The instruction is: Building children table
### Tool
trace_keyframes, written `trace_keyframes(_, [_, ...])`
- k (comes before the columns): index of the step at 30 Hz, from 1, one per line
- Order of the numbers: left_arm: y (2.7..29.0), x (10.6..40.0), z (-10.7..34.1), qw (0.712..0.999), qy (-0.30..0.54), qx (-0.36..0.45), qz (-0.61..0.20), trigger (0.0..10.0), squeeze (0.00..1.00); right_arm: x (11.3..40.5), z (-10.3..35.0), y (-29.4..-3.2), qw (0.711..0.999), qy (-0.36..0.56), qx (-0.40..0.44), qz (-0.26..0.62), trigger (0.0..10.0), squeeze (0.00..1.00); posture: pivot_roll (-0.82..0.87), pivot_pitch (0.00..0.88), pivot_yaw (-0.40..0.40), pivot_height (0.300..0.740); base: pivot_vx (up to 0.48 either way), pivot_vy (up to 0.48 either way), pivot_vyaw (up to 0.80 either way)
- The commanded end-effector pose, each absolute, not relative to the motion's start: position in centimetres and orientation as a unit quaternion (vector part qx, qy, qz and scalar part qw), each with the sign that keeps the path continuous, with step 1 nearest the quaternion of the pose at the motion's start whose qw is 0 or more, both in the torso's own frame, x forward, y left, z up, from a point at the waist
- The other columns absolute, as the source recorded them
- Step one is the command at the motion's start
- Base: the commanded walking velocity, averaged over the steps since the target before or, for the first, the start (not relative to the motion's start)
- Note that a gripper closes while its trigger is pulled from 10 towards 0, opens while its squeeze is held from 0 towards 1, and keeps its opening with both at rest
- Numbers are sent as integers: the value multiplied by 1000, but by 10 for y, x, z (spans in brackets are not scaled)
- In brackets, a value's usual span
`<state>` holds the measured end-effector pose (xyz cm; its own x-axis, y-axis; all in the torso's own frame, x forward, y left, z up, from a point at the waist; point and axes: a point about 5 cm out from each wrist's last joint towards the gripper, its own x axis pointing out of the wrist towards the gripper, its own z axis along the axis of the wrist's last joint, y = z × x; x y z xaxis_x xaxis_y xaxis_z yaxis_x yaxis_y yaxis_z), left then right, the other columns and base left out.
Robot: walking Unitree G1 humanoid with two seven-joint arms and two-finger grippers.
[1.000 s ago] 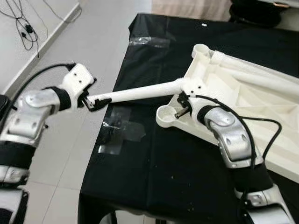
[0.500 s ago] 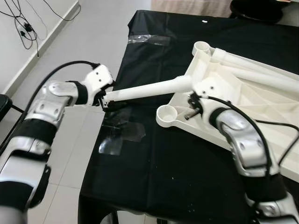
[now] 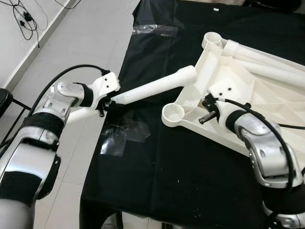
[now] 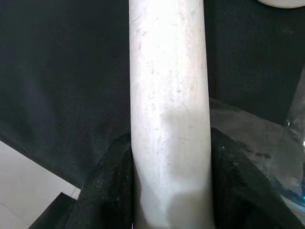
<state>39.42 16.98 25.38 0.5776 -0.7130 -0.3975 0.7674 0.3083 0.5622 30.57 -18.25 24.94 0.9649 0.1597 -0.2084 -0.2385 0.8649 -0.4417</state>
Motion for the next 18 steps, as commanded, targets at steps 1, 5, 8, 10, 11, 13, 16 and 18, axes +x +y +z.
trace_keyframes(1, [167,394,239,799,64,377,-464,0,0,304,242,-189,962,105,-235,90,10000,0,-161,416,-36,740,0,0,0])
trace_keyframes(5, [177,400,285,837,-10,362,-411,0,0,312,256,-191,971,60,-224,54,10000,0,-136,374,-24,740,0,0,0])
trace_keyframes(8, [192,396,326,850,-67,355,-383,0,0,319,270,-195,977,8,-212,30,10000,0,-106,344,-19,740,0,0,0])
trace_keyframes(10, [197,394,338,851,-83,355,-377,0,0,321,275,-195,978,-8,-207,27,10000,0,-97,335,-17,740,0,0,0])
trace_keyframes(11, [202,390,354,849,-102,363,-371,0,0,323,280,-196,979,-25,-202,22,10000,0,-83,320,-13,740,0,0,0])
trace_keyframes(13, [206,384,370,839,-120,380,-369,0,0,325,285,-196,979,-47,-195,22,10000,0,-59,298,-11,740,0,0,0])
trace_keyframes(16, [210,375,388,804,-137,454,-359,0,0,329,296,-194,979,-94,-178,25,10000,0,-30,269,-7,740,0,0,0])
trace_keyframes(18, [211,371,391,774,-136,510,-350,0,0,331,303,-193,978,-119,-171,25,10000,0,-11,246,0,740,0,0,0])
